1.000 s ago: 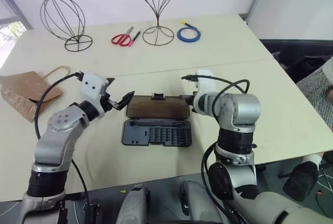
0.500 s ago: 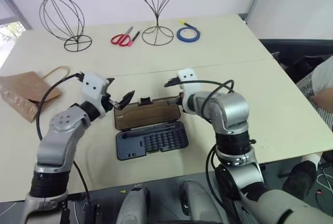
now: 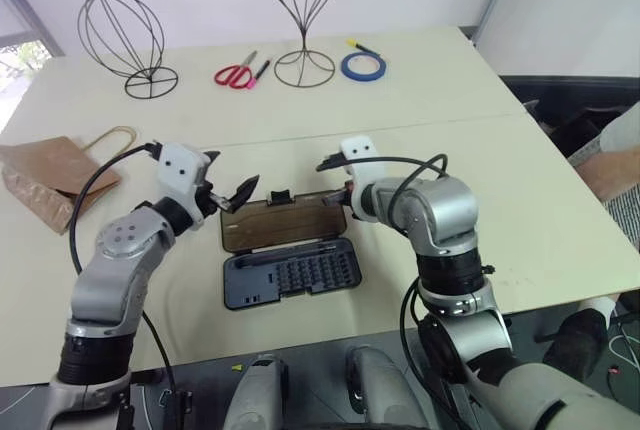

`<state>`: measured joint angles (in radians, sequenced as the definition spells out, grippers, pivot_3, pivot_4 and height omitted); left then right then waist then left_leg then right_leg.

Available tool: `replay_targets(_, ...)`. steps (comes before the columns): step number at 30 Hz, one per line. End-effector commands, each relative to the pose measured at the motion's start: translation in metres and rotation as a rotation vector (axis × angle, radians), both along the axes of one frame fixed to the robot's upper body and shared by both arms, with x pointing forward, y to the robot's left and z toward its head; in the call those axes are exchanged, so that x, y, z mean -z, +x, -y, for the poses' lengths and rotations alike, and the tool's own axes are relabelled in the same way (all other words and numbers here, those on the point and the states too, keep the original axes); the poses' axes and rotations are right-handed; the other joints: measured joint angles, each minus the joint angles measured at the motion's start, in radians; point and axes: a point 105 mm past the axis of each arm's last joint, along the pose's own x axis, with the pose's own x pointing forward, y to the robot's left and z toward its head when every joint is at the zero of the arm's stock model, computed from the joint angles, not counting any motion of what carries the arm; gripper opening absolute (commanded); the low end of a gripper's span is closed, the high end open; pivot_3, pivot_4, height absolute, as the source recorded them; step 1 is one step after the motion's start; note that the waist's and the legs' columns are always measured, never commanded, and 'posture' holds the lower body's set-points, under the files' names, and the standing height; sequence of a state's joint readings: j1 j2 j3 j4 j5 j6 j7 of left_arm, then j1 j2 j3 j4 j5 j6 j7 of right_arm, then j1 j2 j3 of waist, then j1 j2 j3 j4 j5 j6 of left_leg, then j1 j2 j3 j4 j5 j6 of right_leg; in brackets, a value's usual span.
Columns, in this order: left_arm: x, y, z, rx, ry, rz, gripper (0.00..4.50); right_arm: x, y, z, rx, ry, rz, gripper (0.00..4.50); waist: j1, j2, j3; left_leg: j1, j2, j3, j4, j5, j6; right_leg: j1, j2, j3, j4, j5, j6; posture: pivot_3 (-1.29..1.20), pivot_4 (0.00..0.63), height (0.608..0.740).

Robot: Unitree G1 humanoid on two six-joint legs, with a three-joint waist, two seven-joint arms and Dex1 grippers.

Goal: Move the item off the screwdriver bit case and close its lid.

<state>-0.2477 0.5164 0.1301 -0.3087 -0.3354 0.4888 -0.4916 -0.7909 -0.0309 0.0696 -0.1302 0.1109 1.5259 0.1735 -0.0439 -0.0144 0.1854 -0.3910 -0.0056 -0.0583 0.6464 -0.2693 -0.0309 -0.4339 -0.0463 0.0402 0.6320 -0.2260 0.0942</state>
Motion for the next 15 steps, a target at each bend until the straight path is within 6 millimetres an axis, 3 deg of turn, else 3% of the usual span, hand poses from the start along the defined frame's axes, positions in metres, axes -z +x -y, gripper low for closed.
replay_targets(1,-0.013,-0.002,0.005,0.021,0.009,0.057,4.5,-0.01,0.002,0.001,-0.003,0.011,0.034,0.91,0.0,0.0,0.0,0.0,0.0,0.0,0.0,0.0,0.0,0.0,0.0,0.0,0.0,0.0,0.0,0.0,0.15,0.74)
replay_targets(6,-0.011,-0.002,0.005,0.028,0.009,0.045,4.5,-0.01,0.002,0.004,0.009,0.01,0.031,3.44,0.0,0.0,0.0,0.0,0.0,0.0,0.0,0.0,0.0,0.0,0.0,0.0,0.0,0.0,0.0,0.0,0.15,0.74)
replay_targets(8,-0.012,-0.003,0.005,0.033,-0.002,0.038,4.5,-0.018,0.004,-0.001,-0.04,0.063,0.084,4.45,0.0,0.0,0.0,0.0,0.0,0.0,0.0,0.0,0.0,0.0,0.0,0.0,0.0,0.0,0.0,0.0,0.15,0.74)
replay_targets(12,-0.02,-0.012,0.004,0.073,-0.054,0.013,4.5,-0.043,0.01,0.001,-0.076,0.163,0.199,4.45,-0.001,0.0,0.0,0.0,0.0,0.0,0.0,0.0,0.0,0.0,0.0,0.0,0.0,0.0,0.0,0.0,0.15,0.74)
replay_targets(15,-0.026,-0.024,0.004,0.121,-0.068,-0.013,4.5,-0.048,0.013,0.004,-0.074,0.19,0.216,4.45,-0.003,0.0,0.0,0.0,0.001,0.0,0.0,0.0,0.0,0.0,0.001,0.0,0.0,0.0,0.0,0.0,0.15,0.74)
